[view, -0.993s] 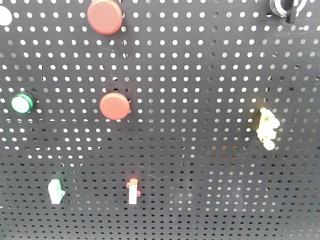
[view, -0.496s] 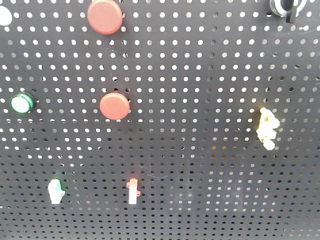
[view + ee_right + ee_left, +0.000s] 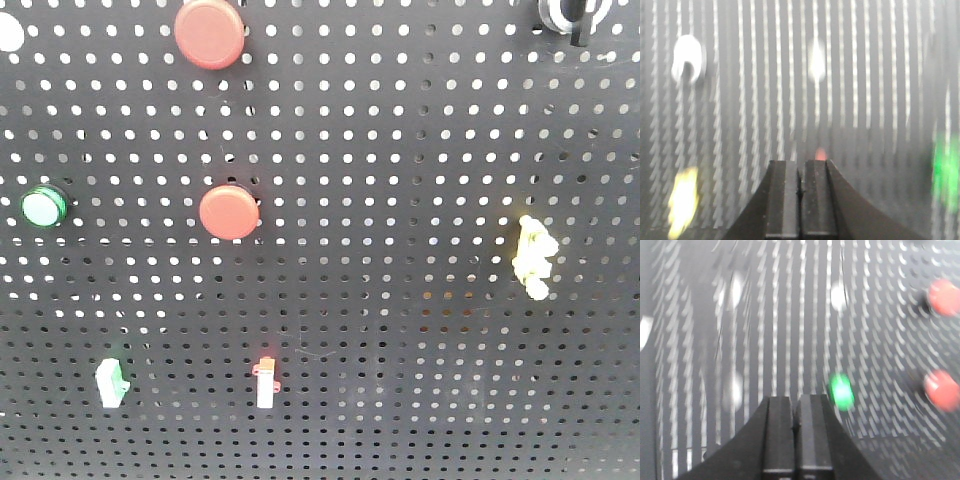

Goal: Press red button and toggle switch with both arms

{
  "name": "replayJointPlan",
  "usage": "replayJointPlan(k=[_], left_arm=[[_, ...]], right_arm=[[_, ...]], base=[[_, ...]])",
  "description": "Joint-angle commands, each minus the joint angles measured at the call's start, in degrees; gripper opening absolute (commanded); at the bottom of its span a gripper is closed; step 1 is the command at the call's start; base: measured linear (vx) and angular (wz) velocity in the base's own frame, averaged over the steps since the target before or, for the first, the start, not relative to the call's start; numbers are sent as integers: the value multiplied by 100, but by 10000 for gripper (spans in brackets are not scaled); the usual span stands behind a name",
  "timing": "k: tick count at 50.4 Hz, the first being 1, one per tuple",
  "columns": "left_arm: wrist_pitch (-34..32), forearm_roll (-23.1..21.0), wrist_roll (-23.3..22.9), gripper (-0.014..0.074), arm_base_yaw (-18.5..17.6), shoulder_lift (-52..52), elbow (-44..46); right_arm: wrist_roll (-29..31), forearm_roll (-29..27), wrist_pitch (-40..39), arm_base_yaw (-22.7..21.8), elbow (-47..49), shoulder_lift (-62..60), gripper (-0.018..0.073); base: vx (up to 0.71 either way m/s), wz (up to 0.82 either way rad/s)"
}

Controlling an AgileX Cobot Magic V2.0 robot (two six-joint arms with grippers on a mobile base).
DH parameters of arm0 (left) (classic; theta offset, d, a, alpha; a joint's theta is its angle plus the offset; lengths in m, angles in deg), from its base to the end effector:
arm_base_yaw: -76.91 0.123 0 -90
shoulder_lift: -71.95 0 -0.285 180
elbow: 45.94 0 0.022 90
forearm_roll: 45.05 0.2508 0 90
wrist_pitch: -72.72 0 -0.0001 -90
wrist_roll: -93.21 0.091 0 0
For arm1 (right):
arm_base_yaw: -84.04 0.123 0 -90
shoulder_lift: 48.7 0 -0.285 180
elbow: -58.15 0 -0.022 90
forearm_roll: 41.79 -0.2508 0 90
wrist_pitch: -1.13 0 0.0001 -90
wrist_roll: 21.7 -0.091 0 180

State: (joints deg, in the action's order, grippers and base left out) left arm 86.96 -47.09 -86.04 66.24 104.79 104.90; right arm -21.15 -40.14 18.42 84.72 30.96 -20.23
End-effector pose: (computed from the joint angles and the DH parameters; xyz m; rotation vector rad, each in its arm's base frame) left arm 0.0589 -0.0119 0.4363 0.1171 1.3276 -0.1819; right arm 0.0312 -0.0004 0.4451 -0.0238 1.2729 -0.0272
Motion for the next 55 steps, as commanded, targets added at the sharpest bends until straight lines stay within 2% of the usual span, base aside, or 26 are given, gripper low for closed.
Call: replayJointPlan(k=[1,8,15,20,23,27,31,36,39,43,50,55], left_arm=[[-85,-64,60,2,-10,772,847],[-55,-78,-75,2,-10,1161,1548],[-203,-90,-75,2,-17,1219,1705],[-11,-291,209,2,-93,1359,1699],[85,-676,625,2,-205,1539,1699],[139,-1521,1511,2,-425,1840,1710],[224,-2575,2558,2,-784,2138,1821],[337,-3767,4158,2,-1304,2645,2171],[394,-4329,4712,2,-1589,2896,2464],[441,-4620,5056,2,-1847,3199,2790],[476,-4608,5068,2,-2122,3601,3274],[469,-4583,5068,2,-2151,3788,3469]], right_arm=[[50,-84,241,-29,745,653,-3],[8,-351,409,-29,1040,1031,-3],[8,-704,451,-29,1035,1106,-3],[8,-1010,505,-29,1035,1106,-3],[8,-1116,497,-29,1035,1106,-3],[8,-1144,498,-29,1035,1106,-3],[8,-1145,504,-29,1035,1106,-3],[13,-1139,504,-29,1035,1106,-3],[13,-1139,523,-29,1035,1106,-3],[13,-1139,570,-29,1035,1106,-3],[25,-1118,709,-29,1035,1106,-3],[36,-1118,811,-29,1035,1106,-3]], base=[[0,0],[0,0],[0,0],[0,0],[0,0],[0,1],[0,0],[0,0],[0,0],[0,0],[0,0],[0,0]])
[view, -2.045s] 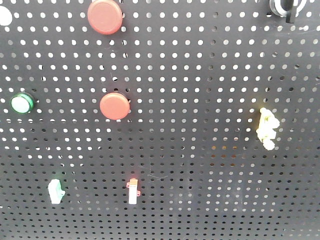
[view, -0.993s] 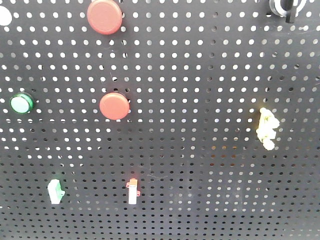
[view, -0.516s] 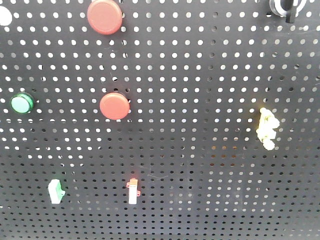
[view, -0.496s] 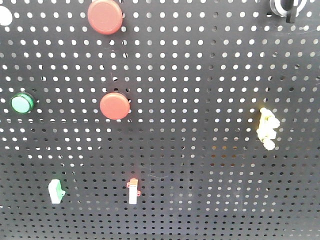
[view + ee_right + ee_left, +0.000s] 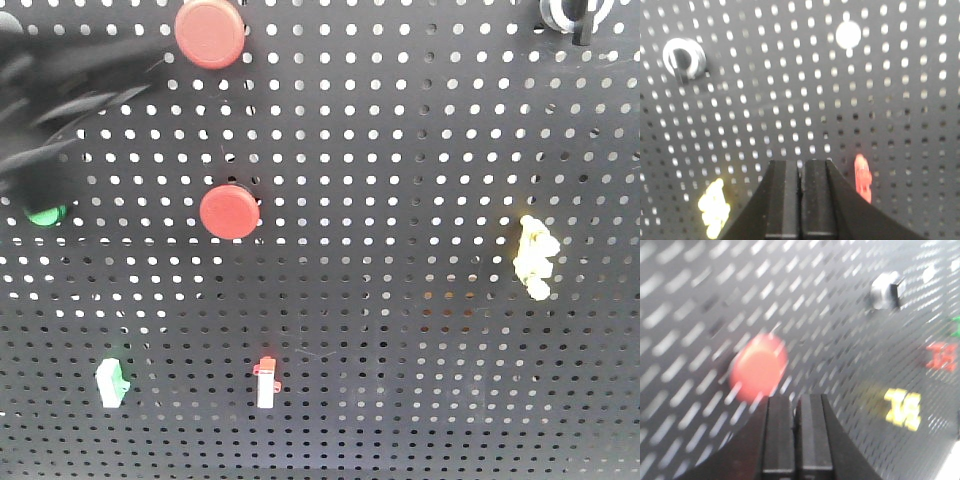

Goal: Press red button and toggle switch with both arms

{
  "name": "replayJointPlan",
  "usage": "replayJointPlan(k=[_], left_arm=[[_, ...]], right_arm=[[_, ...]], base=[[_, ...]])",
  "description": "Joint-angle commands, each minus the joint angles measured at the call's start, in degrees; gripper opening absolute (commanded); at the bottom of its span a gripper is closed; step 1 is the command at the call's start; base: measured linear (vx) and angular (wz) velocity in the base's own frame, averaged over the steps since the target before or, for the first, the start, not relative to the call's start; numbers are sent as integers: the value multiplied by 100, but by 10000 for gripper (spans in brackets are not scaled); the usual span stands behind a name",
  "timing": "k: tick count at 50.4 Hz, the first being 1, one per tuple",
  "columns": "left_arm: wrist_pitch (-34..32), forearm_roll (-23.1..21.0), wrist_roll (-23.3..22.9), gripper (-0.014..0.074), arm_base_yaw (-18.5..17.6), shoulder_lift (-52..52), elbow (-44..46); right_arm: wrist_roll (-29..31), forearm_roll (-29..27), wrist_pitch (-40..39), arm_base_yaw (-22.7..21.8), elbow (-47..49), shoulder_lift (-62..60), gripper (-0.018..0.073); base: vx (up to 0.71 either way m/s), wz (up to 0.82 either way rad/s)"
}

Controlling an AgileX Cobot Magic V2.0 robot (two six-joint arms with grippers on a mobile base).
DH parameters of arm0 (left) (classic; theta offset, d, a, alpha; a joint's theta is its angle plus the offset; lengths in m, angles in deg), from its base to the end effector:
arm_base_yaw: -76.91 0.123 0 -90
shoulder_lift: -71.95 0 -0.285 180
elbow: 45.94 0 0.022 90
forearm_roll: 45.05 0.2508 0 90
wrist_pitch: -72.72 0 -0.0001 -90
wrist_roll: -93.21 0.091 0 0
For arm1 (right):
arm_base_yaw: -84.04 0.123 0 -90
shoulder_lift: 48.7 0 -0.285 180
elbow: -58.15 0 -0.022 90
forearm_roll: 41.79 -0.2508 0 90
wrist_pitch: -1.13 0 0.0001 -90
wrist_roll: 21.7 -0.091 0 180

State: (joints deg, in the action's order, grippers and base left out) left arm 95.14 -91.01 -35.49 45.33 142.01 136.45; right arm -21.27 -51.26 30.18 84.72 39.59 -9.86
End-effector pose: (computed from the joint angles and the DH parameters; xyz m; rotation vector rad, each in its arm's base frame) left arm 0.1687 -0.1331 0.5161 0.7090 1.3081 -0.5422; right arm 0.0679 0.0081 0.4614 0.0300 1.5056 0.1800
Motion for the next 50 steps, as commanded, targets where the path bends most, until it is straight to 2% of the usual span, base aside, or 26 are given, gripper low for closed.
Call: replayJointPlan(k=[1,23,30,37,44,50], left_arm=[[-363,-191,12,2,-60,105,336],[-1261,-168,24,2,-44,809,489],[-1176,-168,24,2,-44,781,489],[-684,-167,24,2,-44,514,478],[-279,-122,28,2,-44,104,257],[-401,-136,5,2,-44,-395,-364]], right_arm=[[48,-6,-358,-29,172,68,-3],[48,-6,-227,-29,172,68,-3],[48,-6,-225,-29,172,68,-3],[87,-176,-108,-29,172,68,-3],[701,-601,141,-29,172,68,-3],[1778,-1674,205,-29,172,172,-3]], base=[[0,0],[0,0],[0,0],[0,0],[0,0],[0,0]])
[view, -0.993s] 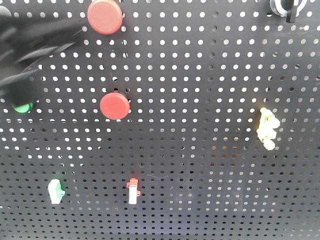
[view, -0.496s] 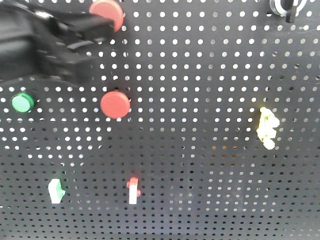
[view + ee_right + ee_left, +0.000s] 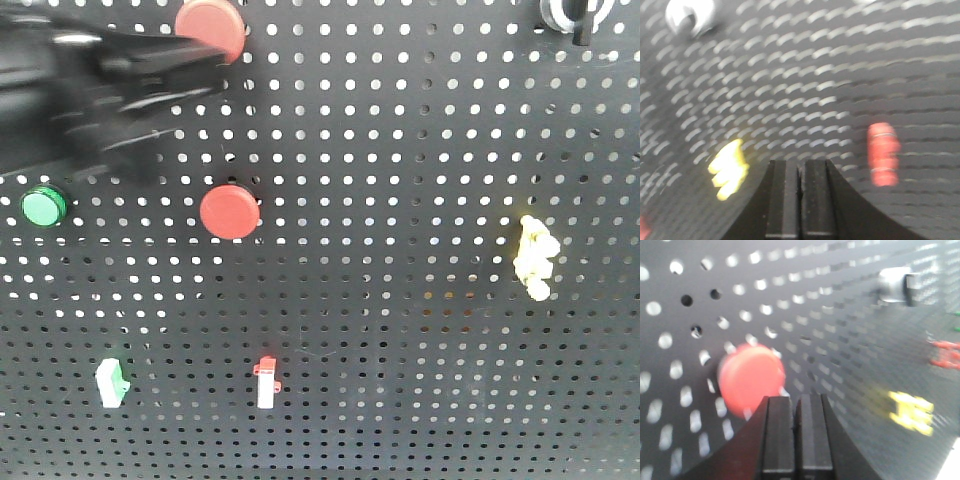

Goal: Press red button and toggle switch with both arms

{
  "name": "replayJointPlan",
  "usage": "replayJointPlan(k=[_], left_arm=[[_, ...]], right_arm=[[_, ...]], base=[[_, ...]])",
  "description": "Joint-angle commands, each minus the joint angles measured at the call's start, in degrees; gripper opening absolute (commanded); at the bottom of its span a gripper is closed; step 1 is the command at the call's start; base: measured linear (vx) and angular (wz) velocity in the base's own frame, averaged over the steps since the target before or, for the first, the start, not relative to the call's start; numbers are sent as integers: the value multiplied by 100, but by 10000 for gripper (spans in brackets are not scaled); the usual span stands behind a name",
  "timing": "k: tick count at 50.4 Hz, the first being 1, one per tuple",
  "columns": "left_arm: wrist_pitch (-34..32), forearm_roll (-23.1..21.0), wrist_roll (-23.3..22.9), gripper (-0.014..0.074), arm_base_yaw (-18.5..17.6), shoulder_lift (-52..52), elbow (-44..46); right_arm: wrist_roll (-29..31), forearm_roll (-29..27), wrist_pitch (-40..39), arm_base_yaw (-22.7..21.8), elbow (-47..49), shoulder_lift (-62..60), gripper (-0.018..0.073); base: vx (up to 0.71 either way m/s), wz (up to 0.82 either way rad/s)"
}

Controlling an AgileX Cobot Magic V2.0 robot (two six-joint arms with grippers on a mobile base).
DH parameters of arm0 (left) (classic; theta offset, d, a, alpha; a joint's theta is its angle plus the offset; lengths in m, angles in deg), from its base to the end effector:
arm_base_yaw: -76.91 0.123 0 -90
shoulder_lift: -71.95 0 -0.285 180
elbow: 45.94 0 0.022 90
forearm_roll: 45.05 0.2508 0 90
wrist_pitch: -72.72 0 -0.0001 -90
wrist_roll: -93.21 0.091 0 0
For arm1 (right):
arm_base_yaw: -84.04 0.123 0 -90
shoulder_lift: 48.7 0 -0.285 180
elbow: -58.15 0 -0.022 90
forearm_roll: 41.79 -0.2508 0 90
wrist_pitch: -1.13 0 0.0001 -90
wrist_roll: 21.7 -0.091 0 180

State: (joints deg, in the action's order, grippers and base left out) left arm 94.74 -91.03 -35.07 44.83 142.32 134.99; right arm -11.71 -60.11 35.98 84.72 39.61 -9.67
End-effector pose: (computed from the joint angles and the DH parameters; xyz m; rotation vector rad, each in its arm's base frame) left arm 0.1722 -0.1370 0.5075 0.7219 1.3296 -0.5420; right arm 0.0678 0.0172 0.4538 -0.0783 1.5911 0.2236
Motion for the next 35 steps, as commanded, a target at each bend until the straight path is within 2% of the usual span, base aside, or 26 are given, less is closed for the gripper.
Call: replayJointPlan(k=[1,3,4,17,21,26,35], left_arm=[[-400,-144,-37,2,6,-533,-372],[-453,-155,-37,2,6,-714,-628],[-480,-155,-37,2,6,-818,-780],[-762,-166,-37,2,6,-1820,-2139],[-872,-166,-37,2,6,-1993,-2315],[-864,-166,-37,2,6,-2030,-2374],[-924,-166,-37,2,6,-2011,-2374]], right_arm=[[1047,-1046,-376,-29,170,189,-3],[1339,-1421,-376,-29,170,256,-3],[1636,-1821,-363,-29,170,339,-3],[4216,-5337,13,-29,208,1458,-3],[4654,-6033,161,-17,391,1803,-3],[4768,-6249,278,-17,796,2164,-3],[4492,-6279,685,-17,1604,2703,-3]], base=[[0,0],[0,0],[0,0],[0,0],[0,0],[0,0],[0,0]])
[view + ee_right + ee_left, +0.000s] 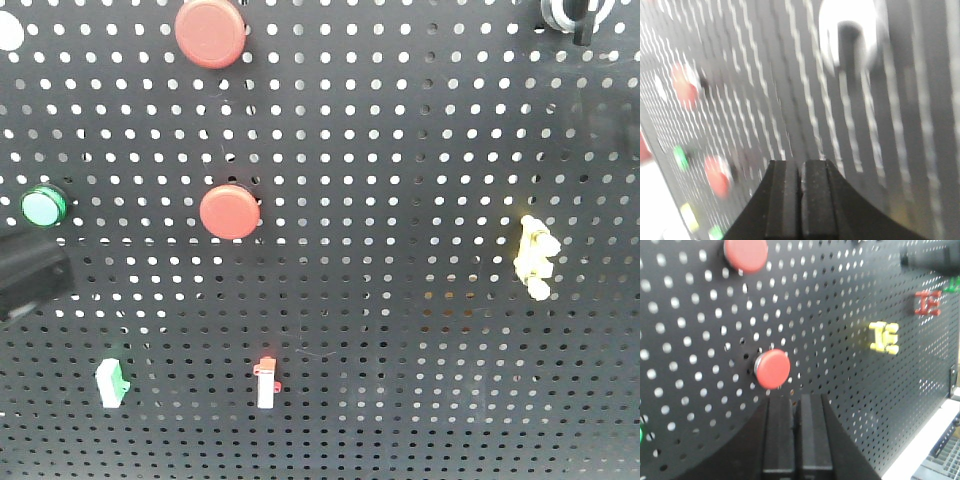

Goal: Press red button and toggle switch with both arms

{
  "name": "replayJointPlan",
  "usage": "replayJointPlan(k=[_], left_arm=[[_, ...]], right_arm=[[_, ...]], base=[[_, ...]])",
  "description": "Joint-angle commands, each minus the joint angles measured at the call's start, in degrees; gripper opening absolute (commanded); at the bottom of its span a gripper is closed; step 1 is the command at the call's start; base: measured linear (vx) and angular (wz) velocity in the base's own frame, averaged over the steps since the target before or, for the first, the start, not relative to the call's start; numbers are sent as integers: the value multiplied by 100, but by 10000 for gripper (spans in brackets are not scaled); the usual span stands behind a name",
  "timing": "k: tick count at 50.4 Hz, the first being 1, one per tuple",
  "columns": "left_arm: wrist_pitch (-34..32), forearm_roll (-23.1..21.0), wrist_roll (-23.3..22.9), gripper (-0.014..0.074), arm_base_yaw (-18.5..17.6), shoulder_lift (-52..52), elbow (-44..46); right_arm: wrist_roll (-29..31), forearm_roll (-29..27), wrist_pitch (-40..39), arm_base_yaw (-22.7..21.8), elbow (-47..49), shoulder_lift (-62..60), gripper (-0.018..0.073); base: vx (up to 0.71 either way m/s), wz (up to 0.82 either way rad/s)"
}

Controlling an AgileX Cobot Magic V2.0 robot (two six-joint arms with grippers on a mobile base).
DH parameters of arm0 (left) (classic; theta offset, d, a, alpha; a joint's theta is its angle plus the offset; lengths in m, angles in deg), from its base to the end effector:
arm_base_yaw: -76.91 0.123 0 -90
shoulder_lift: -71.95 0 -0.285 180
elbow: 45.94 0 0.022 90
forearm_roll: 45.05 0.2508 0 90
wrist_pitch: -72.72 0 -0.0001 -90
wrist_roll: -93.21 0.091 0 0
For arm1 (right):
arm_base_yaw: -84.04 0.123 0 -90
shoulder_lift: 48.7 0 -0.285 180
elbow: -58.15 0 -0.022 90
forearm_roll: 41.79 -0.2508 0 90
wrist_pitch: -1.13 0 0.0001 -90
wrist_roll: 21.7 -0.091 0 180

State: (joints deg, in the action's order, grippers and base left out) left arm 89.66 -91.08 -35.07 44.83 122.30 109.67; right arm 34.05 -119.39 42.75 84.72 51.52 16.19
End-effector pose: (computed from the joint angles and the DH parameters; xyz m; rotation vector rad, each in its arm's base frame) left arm 0.1111 -0.0922 0.4348 0.6716 1.3811 -0.5096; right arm 0.1778 0.0612 0.4906 -0.3734 1.4694 0.7654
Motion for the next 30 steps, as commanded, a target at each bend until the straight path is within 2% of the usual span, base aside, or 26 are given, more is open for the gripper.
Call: replayJointPlan(k=[1,4,8,13,17,20,30], left_arm=[[-435,-161,-37,2,6,-8,158],[-487,-161,-37,2,6,-8,158],[-535,-161,-37,2,6,-8,158],[-584,-161,-37,2,6,-8,158],[-565,-161,-37,2,6,-8,158],[-575,-161,-37,2,6,-8,158],[-531,-161,-32,2,6,-8,158]], right_arm=[[-167,-367,8,-17,449,158,-3],[-293,-405,59,43,548,233,-3],[-128,-337,-123,497,582,305,-3],[-88,-155,-942,1176,582,341,-3],[39,-73,-1592,1551,582,384,-3],[66,86,-2015,1642,582,427,-3],[103,109,-2498,1629,582,512,-3]], base=[[0,0],[0,0],[0,0],[0,0],[0,0],[0,0],[0,0]])
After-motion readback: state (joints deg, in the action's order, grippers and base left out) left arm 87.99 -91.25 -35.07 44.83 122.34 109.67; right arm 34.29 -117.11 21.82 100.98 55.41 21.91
